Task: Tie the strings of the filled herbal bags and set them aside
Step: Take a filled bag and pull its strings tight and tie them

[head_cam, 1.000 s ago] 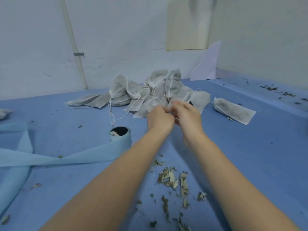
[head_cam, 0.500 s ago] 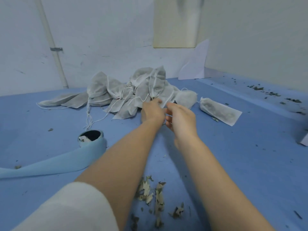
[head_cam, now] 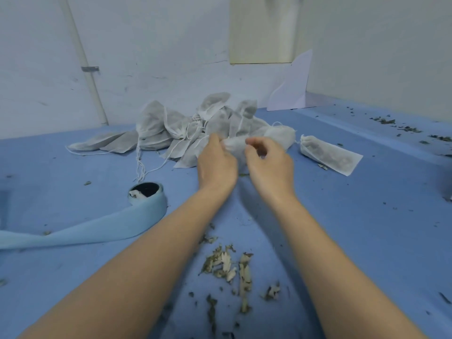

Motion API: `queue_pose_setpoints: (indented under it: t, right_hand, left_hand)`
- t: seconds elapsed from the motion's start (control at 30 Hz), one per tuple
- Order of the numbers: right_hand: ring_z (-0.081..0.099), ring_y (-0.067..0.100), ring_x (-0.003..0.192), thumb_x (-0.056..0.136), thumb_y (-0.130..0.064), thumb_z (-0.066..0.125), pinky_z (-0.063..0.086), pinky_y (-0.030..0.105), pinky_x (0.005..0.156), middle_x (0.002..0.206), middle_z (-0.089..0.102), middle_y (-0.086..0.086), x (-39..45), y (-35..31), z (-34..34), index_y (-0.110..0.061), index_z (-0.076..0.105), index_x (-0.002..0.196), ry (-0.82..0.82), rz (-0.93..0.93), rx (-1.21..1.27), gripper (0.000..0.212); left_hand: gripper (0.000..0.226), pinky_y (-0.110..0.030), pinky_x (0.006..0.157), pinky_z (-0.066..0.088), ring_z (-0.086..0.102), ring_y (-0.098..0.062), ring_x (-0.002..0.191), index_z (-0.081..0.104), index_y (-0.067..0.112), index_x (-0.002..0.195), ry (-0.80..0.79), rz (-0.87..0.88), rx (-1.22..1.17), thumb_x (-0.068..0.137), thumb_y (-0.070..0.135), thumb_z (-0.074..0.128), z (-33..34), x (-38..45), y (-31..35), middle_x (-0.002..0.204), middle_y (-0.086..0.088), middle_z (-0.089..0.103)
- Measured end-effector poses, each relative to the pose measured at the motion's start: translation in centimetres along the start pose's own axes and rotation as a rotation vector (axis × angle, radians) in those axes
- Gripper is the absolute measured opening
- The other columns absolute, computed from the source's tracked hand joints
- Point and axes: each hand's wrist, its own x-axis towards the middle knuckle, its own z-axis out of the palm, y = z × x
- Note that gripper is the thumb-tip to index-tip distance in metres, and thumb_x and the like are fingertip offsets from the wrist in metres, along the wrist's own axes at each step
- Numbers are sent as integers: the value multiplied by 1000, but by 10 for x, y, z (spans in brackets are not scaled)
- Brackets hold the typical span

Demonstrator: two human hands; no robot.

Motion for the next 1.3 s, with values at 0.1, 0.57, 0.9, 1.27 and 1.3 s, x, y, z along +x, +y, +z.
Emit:
queue_pose_setpoints:
  t: [0.1, 0.57, 0.9, 1.27, 1.3]
  right_hand:
    - [55, 12, 107, 94, -18, 53, 39, 24, 95, 105, 57, -10, -4, -2, -1, -16, 65, 115, -18, -93, -36, 24]
    - [39, 14, 53, 94, -66, 27, 29, 31, 52, 51, 40, -4, -12, -1, -7, -17, 28, 49, -184, 120, -186, 66]
    - [45, 10, 50, 95, -60, 33, 33, 22, 49, 37, 47, -7, -23, -17, 12, -17, 45, 34, -305, 25, -203, 76]
    - [51, 1, 42, 98, -50, 39, 38, 16, 55, 45, 58, -4, -31, -28, 8, -20, 68, 68, -371, 63, 39, 51]
    - [49, 1, 40, 98, -50, 40, 36, 12, 50, 43, 56, -4, -32, -30, 8, -19, 67, 68, -366, 84, 61, 51]
  left_hand:
    - [21, -22, 60, 23, 44, -21, 82, 51, 12, 104, -19, 0, -35, 97, 6, 32, -24, -15, 1, 89, -1, 52]
    - [20, -17, 59, 32, 47, -8, 75, 50, 14, 108, 19, -166, -64, 98, 10, 34, -96, -49, -8, 88, 6, 54]
    - [67, -30, 90, 39, 44, -20, 120, 29, 17, 133, -385, 292, 238, 77, 34, 62, -89, -59, 5, 130, -1, 44]
    - [44, -30, 59, 38, 54, -23, 82, 39, 22, 124, -362, 253, 385, 83, 24, 54, -104, -52, -10, 77, 5, 53]
    - [41, -27, 53, 32, 50, -23, 77, 42, 26, 122, -334, 287, 414, 82, 26, 52, -107, -53, -11, 69, 6, 48]
